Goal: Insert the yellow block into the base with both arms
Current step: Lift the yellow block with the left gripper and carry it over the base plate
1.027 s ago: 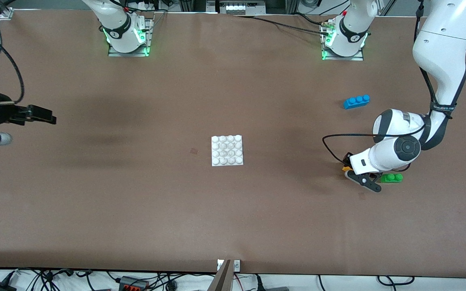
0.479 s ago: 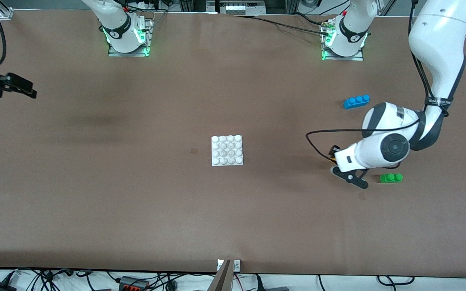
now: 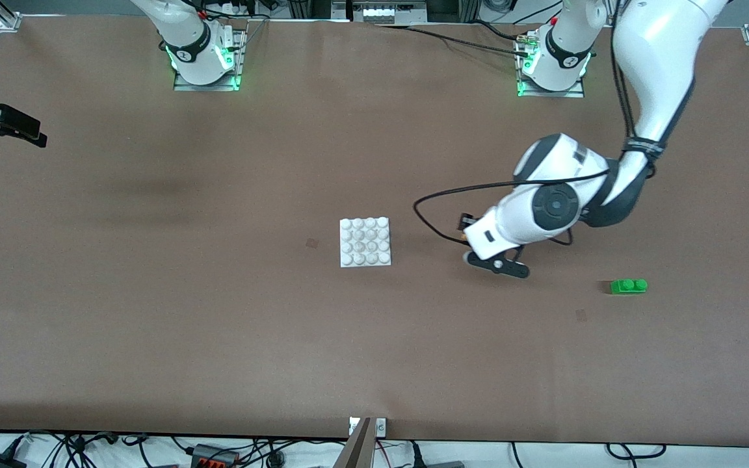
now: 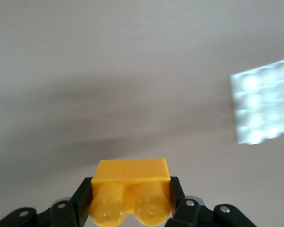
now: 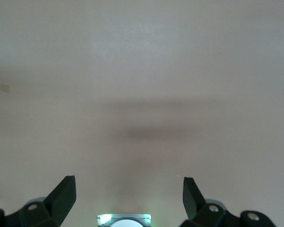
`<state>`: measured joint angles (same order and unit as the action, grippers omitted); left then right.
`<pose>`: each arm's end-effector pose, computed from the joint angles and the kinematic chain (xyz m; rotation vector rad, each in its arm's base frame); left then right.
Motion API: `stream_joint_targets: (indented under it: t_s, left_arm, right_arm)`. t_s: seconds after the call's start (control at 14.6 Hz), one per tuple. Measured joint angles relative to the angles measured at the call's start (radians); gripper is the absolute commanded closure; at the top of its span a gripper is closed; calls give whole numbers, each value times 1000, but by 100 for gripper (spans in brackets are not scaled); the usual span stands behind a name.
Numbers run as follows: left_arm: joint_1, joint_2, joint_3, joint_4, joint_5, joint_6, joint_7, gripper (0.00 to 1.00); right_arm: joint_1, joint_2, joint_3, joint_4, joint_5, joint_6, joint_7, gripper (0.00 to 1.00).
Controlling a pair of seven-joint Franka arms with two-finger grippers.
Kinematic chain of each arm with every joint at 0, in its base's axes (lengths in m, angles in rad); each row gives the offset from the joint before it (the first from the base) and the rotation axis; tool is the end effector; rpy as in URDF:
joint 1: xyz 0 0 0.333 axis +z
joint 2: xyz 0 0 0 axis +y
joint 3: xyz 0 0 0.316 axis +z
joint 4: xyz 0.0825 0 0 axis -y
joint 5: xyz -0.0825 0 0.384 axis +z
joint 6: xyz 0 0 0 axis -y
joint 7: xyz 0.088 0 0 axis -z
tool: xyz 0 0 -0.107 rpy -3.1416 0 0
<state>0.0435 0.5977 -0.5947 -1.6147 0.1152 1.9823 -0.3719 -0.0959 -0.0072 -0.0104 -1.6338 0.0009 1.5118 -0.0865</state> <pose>0.5977 -0.2991 0.3149 2.9699 -0.2549 -0.3183 0.5403 -0.0576 0.5942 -3.1243 0.0309 0.1786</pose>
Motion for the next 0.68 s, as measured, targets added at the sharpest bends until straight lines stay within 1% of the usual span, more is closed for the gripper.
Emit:
stream_joint_targets:
  t_s: [0.14, 0.27, 0.34, 0.48, 0.55, 0.68]
  left_arm:
    - [-71, 35, 1, 42, -14, 0, -114, 46]
    - [-152, 66, 14, 69, -15, 14, -228, 46]
    - [-219, 77, 52, 87, -15, 33, -284, 46]
    - [-370, 102, 161, 141, -16, 51, -354, 46]
    - [-424, 120, 198, 170, -17, 57, -382, 46]
    - [-466, 155, 229, 220, -17, 101, -409, 46]
  right_arm:
    - [-1, 13, 5, 1, 25, 15, 0, 0]
    - [-1, 15, 15, 2, 29, 20, 1, 0]
    - [0, 15, 19, 3, 29, 22, 1, 0]
    - [0, 15, 20, 4, 29, 22, 1, 0]
    - [0, 15, 20, 5, 29, 22, 1, 0]
    - [-1, 15, 20, 5, 29, 22, 1, 0]
